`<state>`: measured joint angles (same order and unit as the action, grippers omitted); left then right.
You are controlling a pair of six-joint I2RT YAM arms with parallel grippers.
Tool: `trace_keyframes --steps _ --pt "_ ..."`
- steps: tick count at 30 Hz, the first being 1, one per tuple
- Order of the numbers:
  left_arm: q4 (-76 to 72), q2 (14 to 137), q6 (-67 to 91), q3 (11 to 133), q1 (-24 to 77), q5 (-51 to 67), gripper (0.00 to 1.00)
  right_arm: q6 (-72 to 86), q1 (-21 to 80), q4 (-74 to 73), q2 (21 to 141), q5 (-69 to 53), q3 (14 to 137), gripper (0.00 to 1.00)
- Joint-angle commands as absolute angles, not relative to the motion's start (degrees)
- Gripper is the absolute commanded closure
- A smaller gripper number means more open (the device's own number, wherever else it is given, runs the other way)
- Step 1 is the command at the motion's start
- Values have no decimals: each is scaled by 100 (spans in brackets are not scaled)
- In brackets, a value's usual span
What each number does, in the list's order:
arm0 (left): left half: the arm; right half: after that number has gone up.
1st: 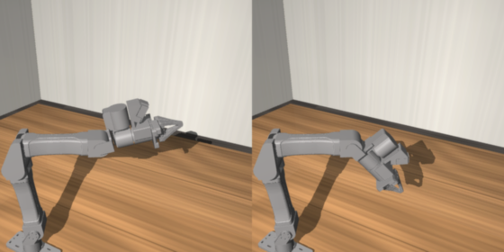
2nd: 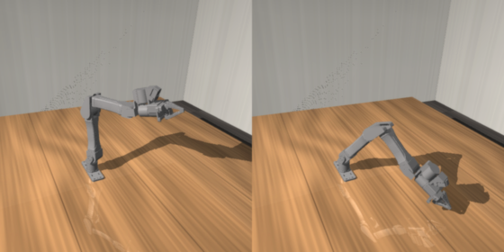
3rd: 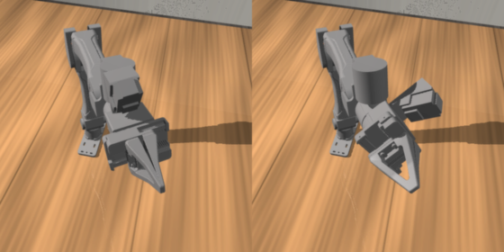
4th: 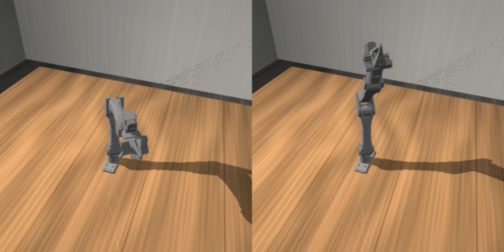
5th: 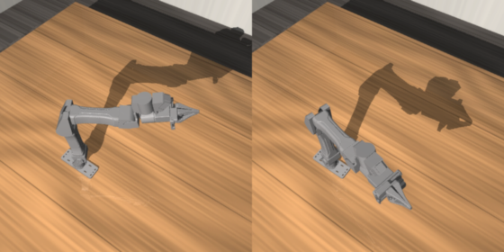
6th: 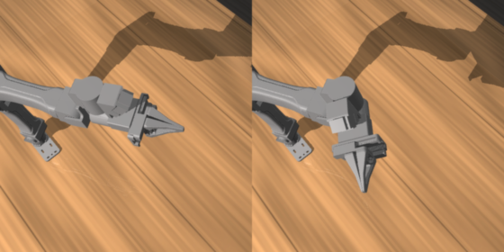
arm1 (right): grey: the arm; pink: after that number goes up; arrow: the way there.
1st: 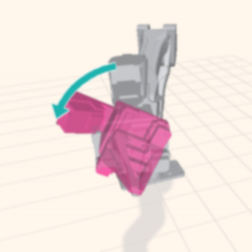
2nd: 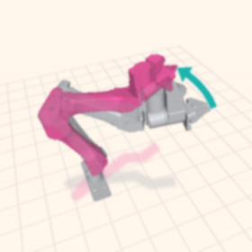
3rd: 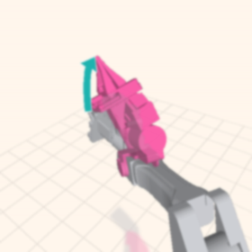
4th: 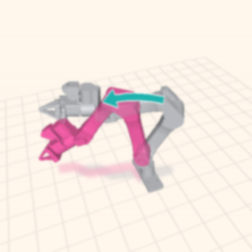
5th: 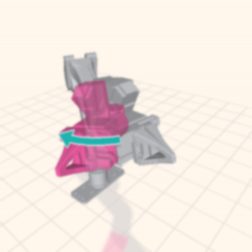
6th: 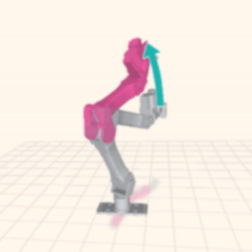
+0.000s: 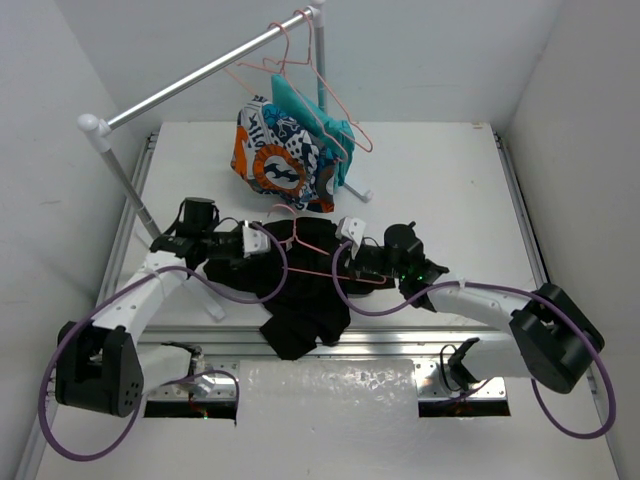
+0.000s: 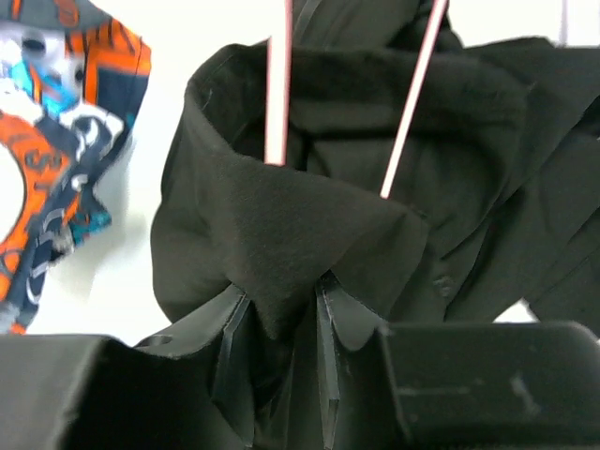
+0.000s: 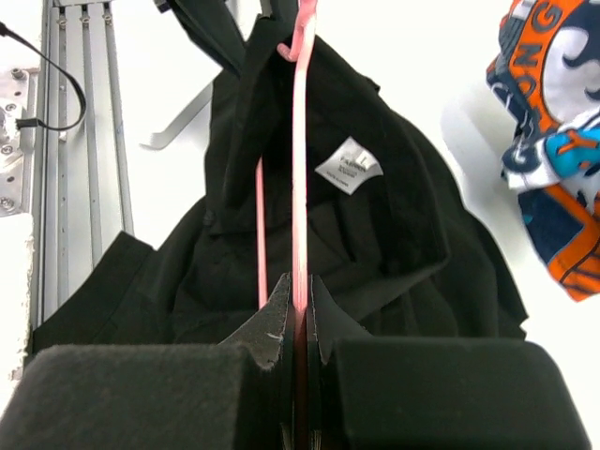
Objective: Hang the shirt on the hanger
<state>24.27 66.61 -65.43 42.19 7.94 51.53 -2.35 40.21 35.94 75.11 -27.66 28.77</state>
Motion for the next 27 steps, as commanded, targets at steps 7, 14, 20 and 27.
trace_keyframes --steps 7,14,20,27 --pt "2426 6451 -6170 4535 1204 5651 81 -457 4087 4122 7479 -3181 3453 100" --pt "2347 6091 -5476 4693 1354 5888 100 -492 4096 3982 7655 -3208 3771 100" --pt "2233 5853 -5099 4685 1380 5688 100 -369 4096 4139 7691 -3042 3806 100" --pt "1231 5801 -3472 4746 1371 3825 100 498 4034 3007 7278 -1005 4218 1"
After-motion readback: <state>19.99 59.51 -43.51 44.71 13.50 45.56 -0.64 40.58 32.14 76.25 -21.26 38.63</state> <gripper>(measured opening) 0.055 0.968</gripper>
